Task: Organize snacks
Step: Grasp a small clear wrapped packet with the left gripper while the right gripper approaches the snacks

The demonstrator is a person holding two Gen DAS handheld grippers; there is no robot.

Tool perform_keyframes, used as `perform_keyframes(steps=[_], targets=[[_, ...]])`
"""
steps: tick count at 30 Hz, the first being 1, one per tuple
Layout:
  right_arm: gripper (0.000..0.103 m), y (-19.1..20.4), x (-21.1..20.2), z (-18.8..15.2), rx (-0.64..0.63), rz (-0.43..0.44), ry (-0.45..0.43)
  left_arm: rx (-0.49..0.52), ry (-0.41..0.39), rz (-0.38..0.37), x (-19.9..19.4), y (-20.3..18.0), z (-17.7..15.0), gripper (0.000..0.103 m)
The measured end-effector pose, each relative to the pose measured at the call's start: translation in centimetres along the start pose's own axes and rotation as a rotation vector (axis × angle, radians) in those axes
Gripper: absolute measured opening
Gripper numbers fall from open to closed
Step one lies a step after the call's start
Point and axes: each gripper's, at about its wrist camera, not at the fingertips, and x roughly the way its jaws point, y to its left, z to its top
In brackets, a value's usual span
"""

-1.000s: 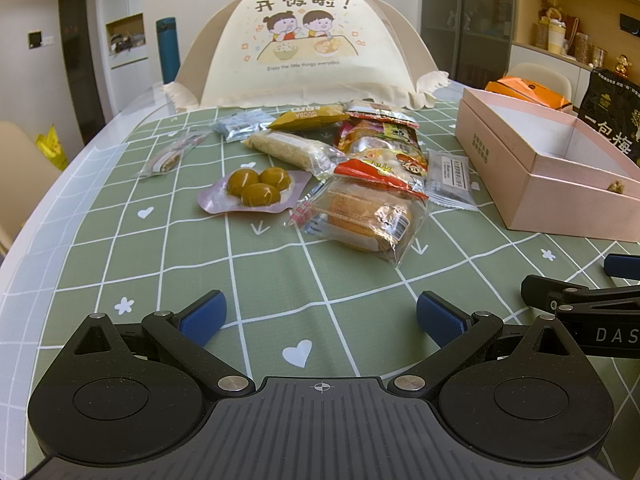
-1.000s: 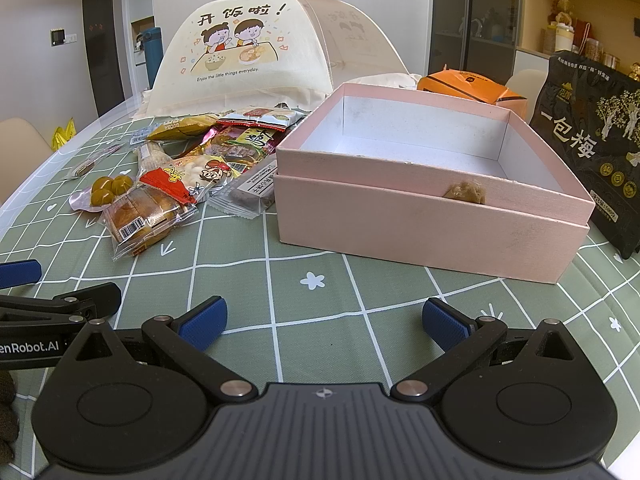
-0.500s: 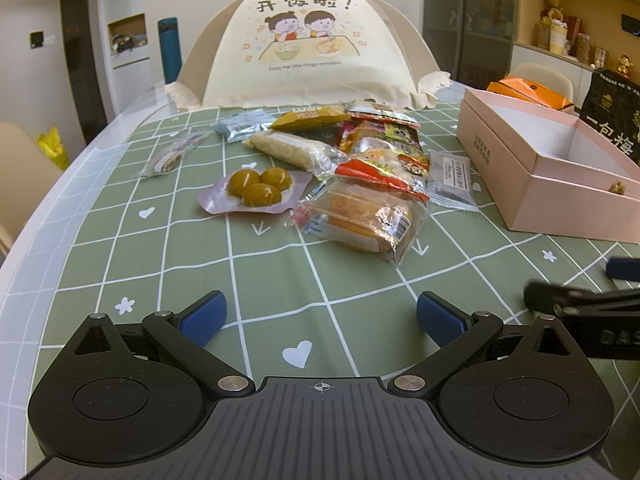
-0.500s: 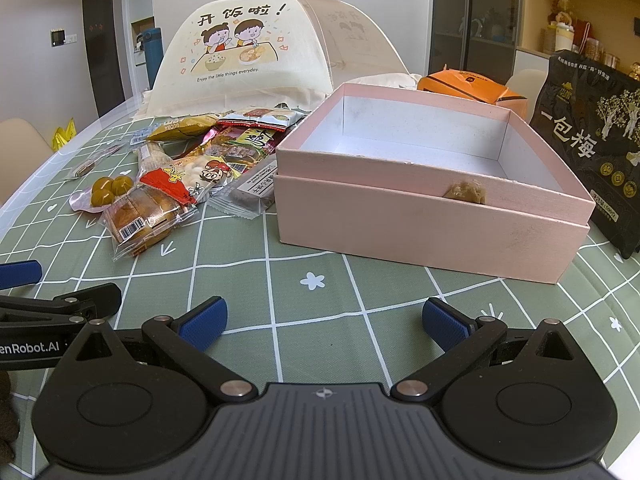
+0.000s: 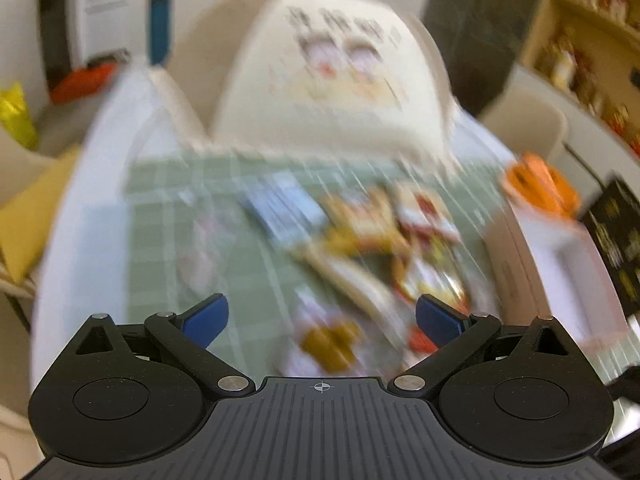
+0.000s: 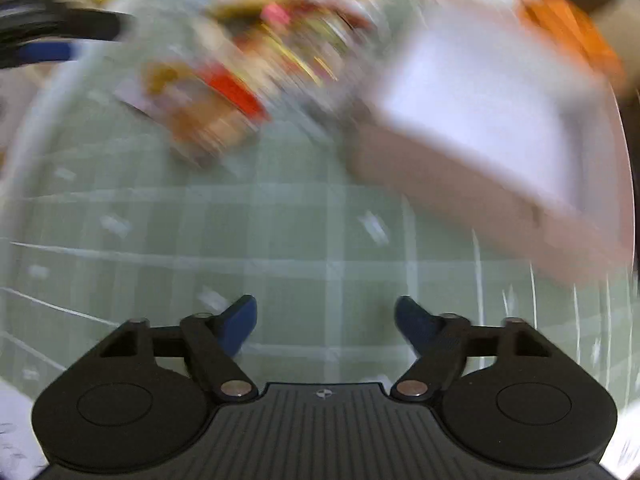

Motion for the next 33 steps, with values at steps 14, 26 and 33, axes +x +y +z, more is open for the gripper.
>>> perform_keyframes(steps=[14, 26, 33], targets=[[0.088, -4.4, 11.3, 27.2, 0.333, -0.165, -0.133, -0.147, 0.023, -0.16, -0.2, 4.5, -8.8, 0.103], [0.077, 6.1, 3.9, 11.2, -0.055, 0.233, -0.063, -0.184, 0.082, -0.173, -1.3, 3.3, -10.2, 0.103], [0.082, -0.7, -1.0, 3.0, 0.154, 0.304, -0.165, -0.148, 0.053, -0.216, -3.3, -1.2, -9.3, 0.103]])
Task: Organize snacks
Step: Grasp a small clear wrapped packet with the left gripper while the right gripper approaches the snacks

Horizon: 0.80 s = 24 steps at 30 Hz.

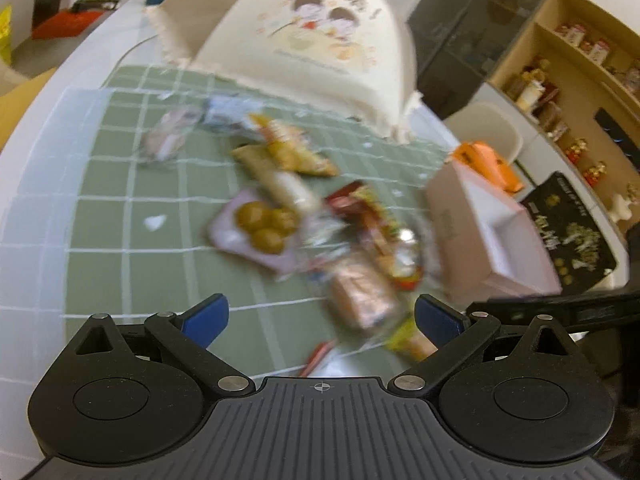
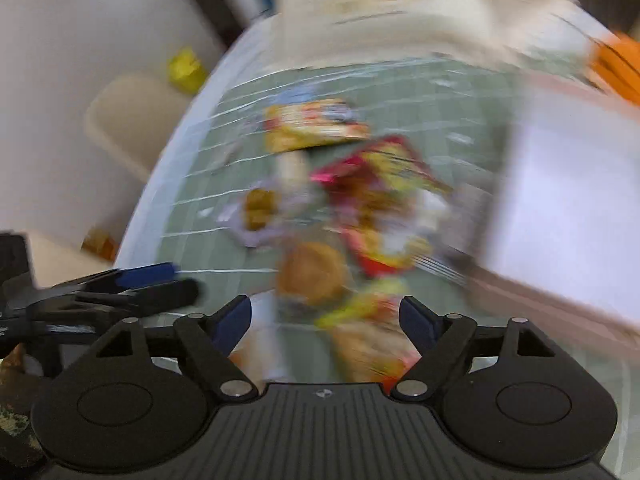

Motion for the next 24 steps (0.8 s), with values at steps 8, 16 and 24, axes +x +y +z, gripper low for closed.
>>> perform_keyframes(steps=[8, 16, 24], targets=[[0.082, -4.5, 0.5, -1.7, 0.044, -0.204, -0.061, 0.194, -0.003, -0.079, 5.8, -8.4, 6.1, 0.103], [0.082, -3.2, 0.0, -6.0, 0.024, -0.241, -0.071, 0.448, 0.154, -0.07, 19.9, -12.6, 10.6, 0.024], [0.081, -3.5, -1.0, -6.3, -0.063, -0.248, -0.115, 0.62, 0.267, -0.211, 18.1, -11.7, 6.0, 0.018]])
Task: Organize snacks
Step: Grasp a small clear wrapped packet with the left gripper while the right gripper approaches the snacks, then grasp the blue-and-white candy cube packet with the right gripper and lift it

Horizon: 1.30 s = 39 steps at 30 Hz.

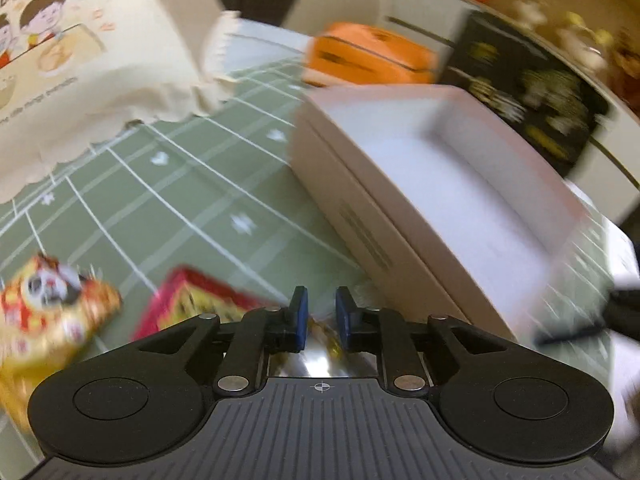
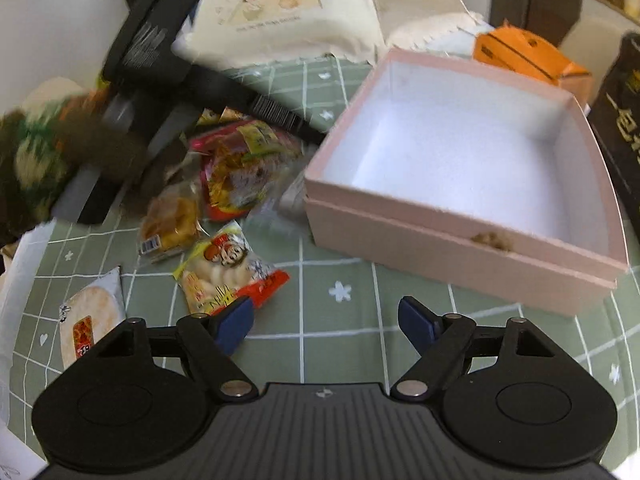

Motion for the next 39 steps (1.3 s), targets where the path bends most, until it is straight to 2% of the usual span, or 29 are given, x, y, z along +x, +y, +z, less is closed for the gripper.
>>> perform_keyframes(steps=[4, 6, 9, 10, 12, 14, 16, 18, 19, 21, 22, 23, 26, 30, 33, 37, 38, 39], targets=[[0.081, 0.7, 0.3, 0.4, -0.05, 0.044, -0.012, -0.03, 0.055, -0.075, -2.9, -0.9, -4.1, 0.018], [0.081, 1.2, 1.2, 0.7, -0.046, 0.066, 0.01, -0.079, 0.077, -0.072, -4.3, -0.7, -5.7, 0.018], [0.057, 2.4, 2.6, 0.9, -0.026, 0.076, 0.034, -0.181, -0.011, -0.026, -8.0, 0.7, -6.9, 0.019], [0.043, 3.1, 2.7, 0.9, -0.041, 0.05, 0.022, -0.21, -0.057, 0.015, -9.4, 1.5, -6.9, 0.02], [0.04, 4.1, 2.9, 1.0, -0.064, 0.039, 0.03, -0.243, -0.149, 0.15, -11.7, 3.4, -6.5, 0.022], [0.04, 4.5, 2.8, 0.9, -0.05, 0.075, 0.039, -0.29, -0.2, 0.348, -13.0, 6.3, -6.1, 0.022], [0.04, 5.1, 2.6, 0.6, -0.056, 0.085, 0.049, -0.346, -0.175, 0.518, -12.9, 10.2, -5.7, 0.023], [0.04, 5.3, 2.3, 0.1, -0.048, 0.082, 0.058, -0.404, -0.129, 0.592, -12.2, 13.5, -5.8, 0.023], [0.04, 5.3, 2.2, -0.1, -0.042, 0.079, 0.058, -0.436, -0.096, 0.606, -11.6, 14.9, -6.0, 0.023], [0.04, 5.1, 1.6, -0.6, -0.035, 0.068, 0.059, -0.46, -0.046, 0.595, -10.6, 16.9, -6.3, 0.025], [0.04, 5.0, 1.4, -0.8, -0.034, 0.062, 0.06, -0.43, -0.062, 0.606, -10.3, 16.9, -6.3, 0.028], [0.04, 4.9, 1.2, -1.1, -0.034, 0.054, 0.06, -0.406, -0.045, 0.619, -10.0, 17.1, -6.1, 0.029], [0.04, 4.7, 0.7, -1.8, -0.049, 0.026, 0.057, -0.408, -0.039, 0.612, -9.7, 17.8, -6.1, 0.031], [0.041, 4.8, 0.6, -1.9, -0.063, -0.001, 0.054, -0.377, -0.02, 0.617, -9.8, 17.3, -6.4, 0.031], [0.043, 5.0, 0.8, -1.6, -0.067, -0.015, 0.056, -0.408, 0.001, 0.62, -10.7, 17.0, -7.2, 0.032], [0.045, 5.4, -0.1, -0.3, -0.089, -0.005, 0.041, -0.412, 0.028, 0.535, -11.8, 15.2, -8.6, 0.042], [0.047, 5.5, -0.8, 0.6, -0.089, 0.025, 0.023, -0.413, 0.028, 0.503, -12.3, 14.2, -9.2, 0.042], [0.054, 5.6, -1.4, 1.6, -0.089, 0.053, 0.003, -0.422, 0.021, 0.477, -12.7, 13.5, -9.9, 0.042]])
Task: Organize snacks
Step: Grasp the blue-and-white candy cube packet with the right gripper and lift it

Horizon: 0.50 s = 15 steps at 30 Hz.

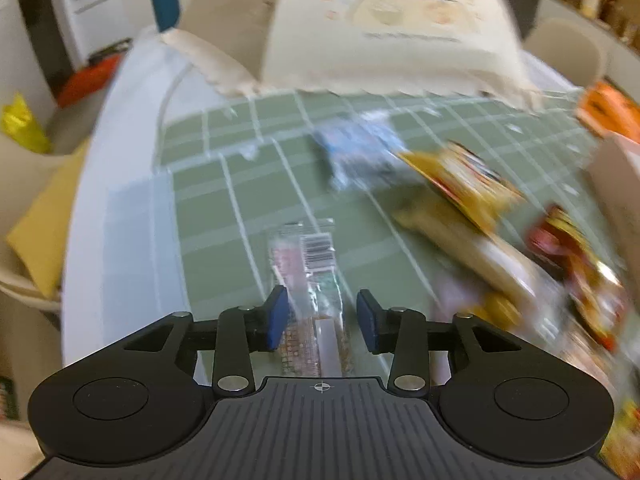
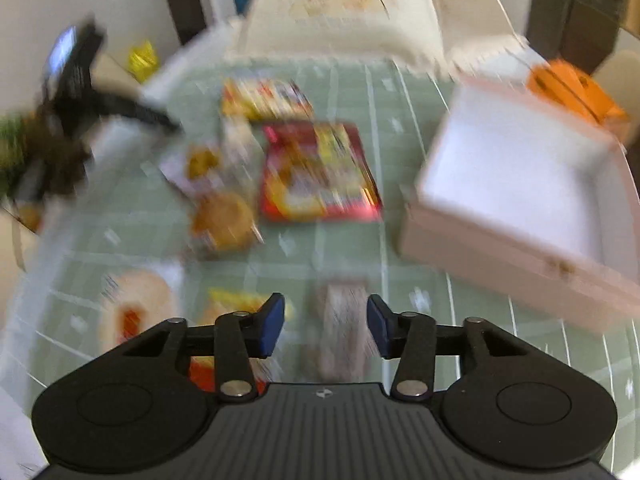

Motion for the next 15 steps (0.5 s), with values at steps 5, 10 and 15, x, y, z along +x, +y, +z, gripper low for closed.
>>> perform_keyframes(steps=[5, 10, 15], targets=[[0.075, 1.6, -0.7, 7.9, 0.0, 0.089, -0.068, -0.047, -0.024, -0.17, -3.4, -0.5, -5.3, 0.042], [0.081, 5.4, 5.8, 16.9, 0.041, 0.109, -0.031, -0.127, -0.059, -0.244, -5.6, 0.5, -8.6, 0.042], [0.081, 10.9, 15.9, 22.5, -0.014, -0.019, 0.02, -0.169, -0.124, -0.25, -8.1, 1.7, -10.9, 0.042]])
